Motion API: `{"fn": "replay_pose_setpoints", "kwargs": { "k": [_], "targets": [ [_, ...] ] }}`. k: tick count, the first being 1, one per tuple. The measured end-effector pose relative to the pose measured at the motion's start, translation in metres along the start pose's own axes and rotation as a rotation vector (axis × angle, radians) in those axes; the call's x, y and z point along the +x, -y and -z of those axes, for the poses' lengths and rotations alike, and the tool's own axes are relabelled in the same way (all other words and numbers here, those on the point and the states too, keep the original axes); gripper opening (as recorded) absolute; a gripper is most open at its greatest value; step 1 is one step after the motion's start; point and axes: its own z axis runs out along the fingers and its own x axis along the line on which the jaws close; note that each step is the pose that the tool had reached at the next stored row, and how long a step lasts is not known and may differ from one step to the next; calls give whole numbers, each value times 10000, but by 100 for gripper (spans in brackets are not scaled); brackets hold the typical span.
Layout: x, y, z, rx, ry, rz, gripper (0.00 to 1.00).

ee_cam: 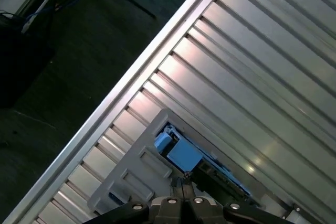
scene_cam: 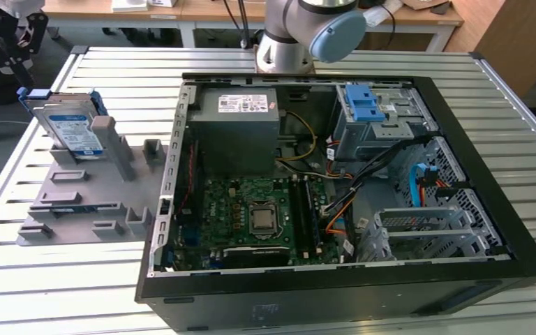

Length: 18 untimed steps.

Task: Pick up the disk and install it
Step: 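Pick up the disk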

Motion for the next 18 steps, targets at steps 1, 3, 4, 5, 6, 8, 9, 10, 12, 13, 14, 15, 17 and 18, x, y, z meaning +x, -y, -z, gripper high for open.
{"fn": "replay_pose_setpoints", "kwargs": {
  "k": [1,3,4,5,6,8,9,10,12,13,14,15,17,18],
  "targets": [
    [0,0,0,0,-6,176,11],
    [0,0,0,1,-18,511,11],
    [0,0,0,2,-24,673,11],
    [0,0,0,3,-29,833,11],
    [0,0,-1,3,-34,995,11],
    [0,0,-1,4,-45,1312,11],
    [0,0,-1,4,-51,1466,11],
    [0,0,-1,5,-55,1593,11],
    [0,0,-1,6,-63,1814,11],
    [0,0,-1,6,-66,1919,11],
    [0,0,-1,6,-70,2023,11],
    [0,0,-1,6,-73,2127,11],
    [0,0,-1,8,-78,2289,11],
    [0,0,-1,9,-79,2362,11]
  ]
}}
